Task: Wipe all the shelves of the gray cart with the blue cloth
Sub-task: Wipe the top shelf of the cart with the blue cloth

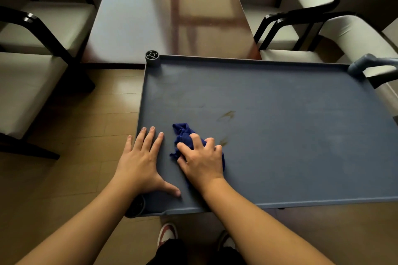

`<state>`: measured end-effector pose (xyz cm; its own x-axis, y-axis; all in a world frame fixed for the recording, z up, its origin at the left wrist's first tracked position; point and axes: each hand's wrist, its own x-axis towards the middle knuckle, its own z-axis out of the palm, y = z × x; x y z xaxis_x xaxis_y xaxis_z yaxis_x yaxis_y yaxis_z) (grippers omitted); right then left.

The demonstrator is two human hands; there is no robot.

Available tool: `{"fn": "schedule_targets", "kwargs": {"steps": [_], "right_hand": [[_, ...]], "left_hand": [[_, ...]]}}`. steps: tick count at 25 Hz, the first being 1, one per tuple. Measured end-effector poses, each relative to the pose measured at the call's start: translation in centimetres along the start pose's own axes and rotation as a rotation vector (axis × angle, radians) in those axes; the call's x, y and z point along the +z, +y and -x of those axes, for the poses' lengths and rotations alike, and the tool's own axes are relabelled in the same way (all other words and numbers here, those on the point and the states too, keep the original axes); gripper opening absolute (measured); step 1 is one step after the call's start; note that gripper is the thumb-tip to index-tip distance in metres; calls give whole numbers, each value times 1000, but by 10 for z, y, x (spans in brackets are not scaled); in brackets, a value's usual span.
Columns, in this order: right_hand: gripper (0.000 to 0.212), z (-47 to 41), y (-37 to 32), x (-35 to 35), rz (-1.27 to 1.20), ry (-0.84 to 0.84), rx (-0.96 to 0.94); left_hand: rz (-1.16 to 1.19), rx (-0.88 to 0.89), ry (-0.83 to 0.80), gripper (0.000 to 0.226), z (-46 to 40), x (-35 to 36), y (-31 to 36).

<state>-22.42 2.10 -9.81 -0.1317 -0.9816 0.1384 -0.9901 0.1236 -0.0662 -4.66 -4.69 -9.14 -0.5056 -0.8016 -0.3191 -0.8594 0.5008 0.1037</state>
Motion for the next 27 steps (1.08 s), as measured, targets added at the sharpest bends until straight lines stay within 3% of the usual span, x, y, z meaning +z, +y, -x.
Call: {"fn": "schedule_targets", "kwargs": {"steps": [4,9,13,15,18,21,24,27], "right_hand": [[24,12,68,-9,42,-45,185],[27,62,203,-25,114,-37,592],[35,69,221,-27,63,-6,687],[38,61,218,-31,-80,35,692],[33,37,197,-41,-335,238,669],[31,-5,147,-44,-474,355,549],[32,-46,95,-42,-568,339,411],[36,-75,50,-33,-528,217,238]], "left_hand": [[-10,7,-15,178,1,-2,-2],[-18,7,-29,176,2,-2,-1],[-41,2,-50,176,3,-6,1],[-74,5,-48,176,2,-10,3],[-85,32,-5,174,-7,-18,12],[-16,43,20,174,-31,-28,22],[26,-4,-21,184,-57,-34,26],[79,-52,-56,193,-69,-30,25]]}}
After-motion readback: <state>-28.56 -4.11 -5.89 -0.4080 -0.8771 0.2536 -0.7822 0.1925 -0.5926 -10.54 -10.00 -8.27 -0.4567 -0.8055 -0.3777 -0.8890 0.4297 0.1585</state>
